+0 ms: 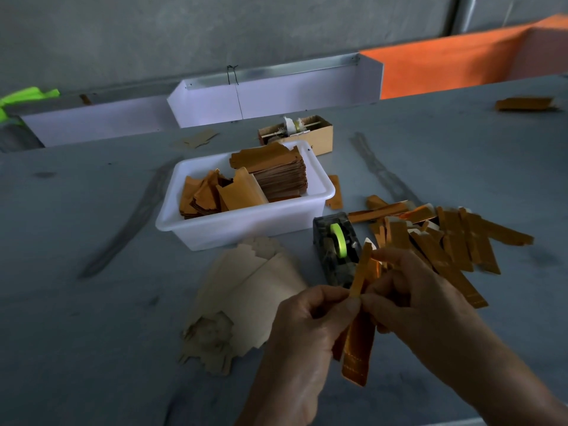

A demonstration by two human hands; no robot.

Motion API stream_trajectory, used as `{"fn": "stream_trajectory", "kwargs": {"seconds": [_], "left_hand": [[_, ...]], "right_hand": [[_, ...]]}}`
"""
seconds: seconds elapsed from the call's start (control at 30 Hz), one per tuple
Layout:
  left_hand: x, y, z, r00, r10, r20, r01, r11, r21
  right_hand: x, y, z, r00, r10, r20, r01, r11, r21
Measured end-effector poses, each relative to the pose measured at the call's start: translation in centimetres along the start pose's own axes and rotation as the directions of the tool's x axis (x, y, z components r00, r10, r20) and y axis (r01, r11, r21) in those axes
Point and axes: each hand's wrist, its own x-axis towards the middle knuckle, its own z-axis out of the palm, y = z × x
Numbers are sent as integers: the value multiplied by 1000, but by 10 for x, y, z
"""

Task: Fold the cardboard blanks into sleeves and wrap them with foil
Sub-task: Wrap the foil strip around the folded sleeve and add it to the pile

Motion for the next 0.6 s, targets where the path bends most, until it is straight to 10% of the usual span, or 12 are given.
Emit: {"fn": "stream_trajectory", "kwargs": {"seconds": [0.6], "left_hand": [[-4,-7,17,976,-16,-218,5,999,-48]], "right_hand": [[-10,-23,11,991,-25,-130,-46,857,-513]]}}
